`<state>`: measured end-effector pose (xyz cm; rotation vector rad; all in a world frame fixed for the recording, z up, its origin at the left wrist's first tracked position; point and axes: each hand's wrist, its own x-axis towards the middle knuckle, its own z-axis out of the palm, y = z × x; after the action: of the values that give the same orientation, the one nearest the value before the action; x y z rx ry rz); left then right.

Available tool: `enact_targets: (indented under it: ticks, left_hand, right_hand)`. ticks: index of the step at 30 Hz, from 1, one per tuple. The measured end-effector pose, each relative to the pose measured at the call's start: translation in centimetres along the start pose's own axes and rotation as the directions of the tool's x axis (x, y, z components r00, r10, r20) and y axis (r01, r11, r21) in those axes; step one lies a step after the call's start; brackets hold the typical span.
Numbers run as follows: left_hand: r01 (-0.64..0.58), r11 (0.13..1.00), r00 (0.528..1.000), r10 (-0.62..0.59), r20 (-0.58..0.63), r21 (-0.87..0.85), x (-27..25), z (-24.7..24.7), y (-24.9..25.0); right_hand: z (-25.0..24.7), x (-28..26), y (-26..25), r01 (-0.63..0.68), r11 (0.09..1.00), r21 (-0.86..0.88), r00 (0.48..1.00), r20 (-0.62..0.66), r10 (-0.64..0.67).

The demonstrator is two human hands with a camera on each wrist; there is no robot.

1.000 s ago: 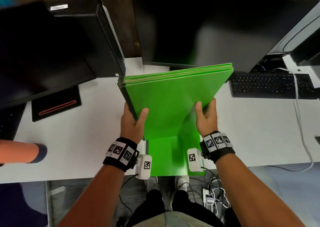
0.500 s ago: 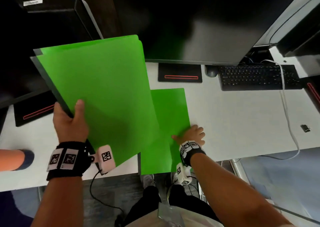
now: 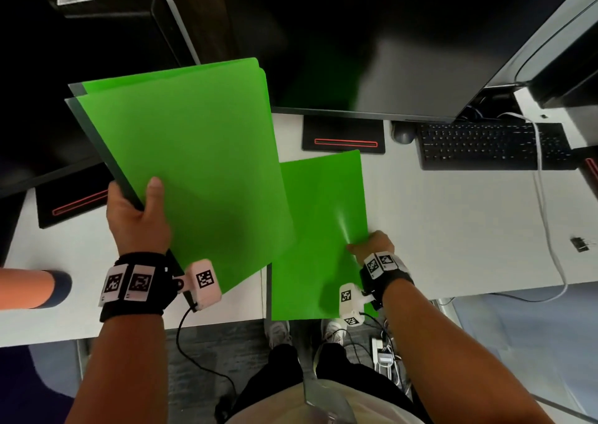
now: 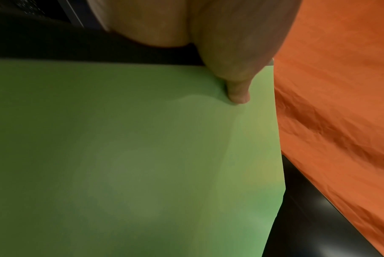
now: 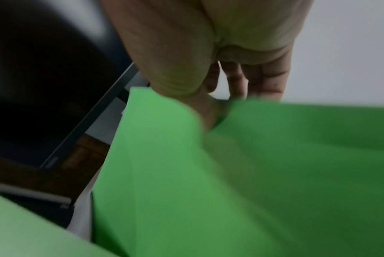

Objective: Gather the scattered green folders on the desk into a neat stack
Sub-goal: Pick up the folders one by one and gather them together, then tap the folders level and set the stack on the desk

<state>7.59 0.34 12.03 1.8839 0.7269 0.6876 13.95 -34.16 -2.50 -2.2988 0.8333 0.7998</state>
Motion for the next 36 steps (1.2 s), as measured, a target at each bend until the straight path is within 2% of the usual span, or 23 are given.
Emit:
enact_targets:
  ticks: [4,6,8,10,14,18,20,23,25,28,30,34,36]
  left_hand:
    - [0.025,1.0,0.999,-0.026,-0.027,-0.009,0.4,-0.2,-0.2]
    - [0.035,0.999,0.999,-0.036,-0.04,-0.017,0.5,-0.4,-0.2]
    - [0.032,0.999,0.999,-0.033,-0.04,-0.016,0.6,-0.4,-0.2]
    - [0.029,0.999,0.999,-0.03,-0.039,-0.02,0.5,-0.3,-0.3]
    - [0.033,0.999,0.998,-0.034,-0.051,-0.013,0.6,-0.3,-0.3]
    - [0.015,1.0,0.999,-0.016,-0.052,-0.002,0.7,-0.9,-0.2]
    - [0.002,1.0,0.999,-0.001,-0.048,0.026,0.8,-1.4,-0.5]
    - [0.018,0.999,0.998,-0.015,-0.058,0.051,0.6,-2.0,-1.0]
    - [0.046,0.997,0.997,-0.043,-0.059,0.054,0.5,-2.2,-1.2]
    - [0.093,0.995,0.994,-0.09,-0.063,0.042,0.4,-1.7,-1.5]
    - [0.117,0.993,0.992,-0.116,-0.053,0.022,0.3,-1.1,-1.6]
    - [0.149,0.989,0.989,-0.149,0.006,-0.015,-0.5,1.0,-2.2]
    - [0.168,0.985,0.984,-0.166,0.057,-0.04,-1.2,2.2,-2.5]
  right_hand:
    - [-1.6,0.8,0.9,-0.01,0.989,0.145,0.999,-0.049,0.017]
    - [-1.7,1.2,1.6,-0.046,0.956,0.29,0.999,0.023,0.041]
    - [-1.0,1.7,1.8,-0.055,0.927,0.372,0.998,0.042,0.043]
    - [-0.5,0.9,1.3,-0.004,0.937,0.348,1.0,0.027,-0.006]
    - [0.0,-0.2,0.3,0.144,0.958,0.247,0.978,0.111,-0.176]
    - [-2.3,0.3,0.6,0.23,0.922,0.312,0.972,-0.032,-0.232]
    - [-3.7,1.1,1.7,0.273,0.865,0.422,0.962,-0.102,-0.253]
    - [-5.4,1.1,3.0,0.32,0.706,0.632,0.945,-0.154,-0.29]
    - [-6.4,0.4,3.6,0.362,0.625,0.691,0.924,-0.175,-0.341]
    - [-8.1,-1.1,4.0,0.4,0.441,0.804,0.889,-0.222,-0.401]
    - [-9.1,-2.1,3.7,0.422,0.356,0.834,0.861,-0.246,-0.445]
    - [-9.6,-3.9,1.7,0.487,0.318,0.813,0.786,-0.25,-0.565]
    - [-8.7,-4.8,-0.1,0.542,0.342,0.767,0.75,-0.258,-0.61]
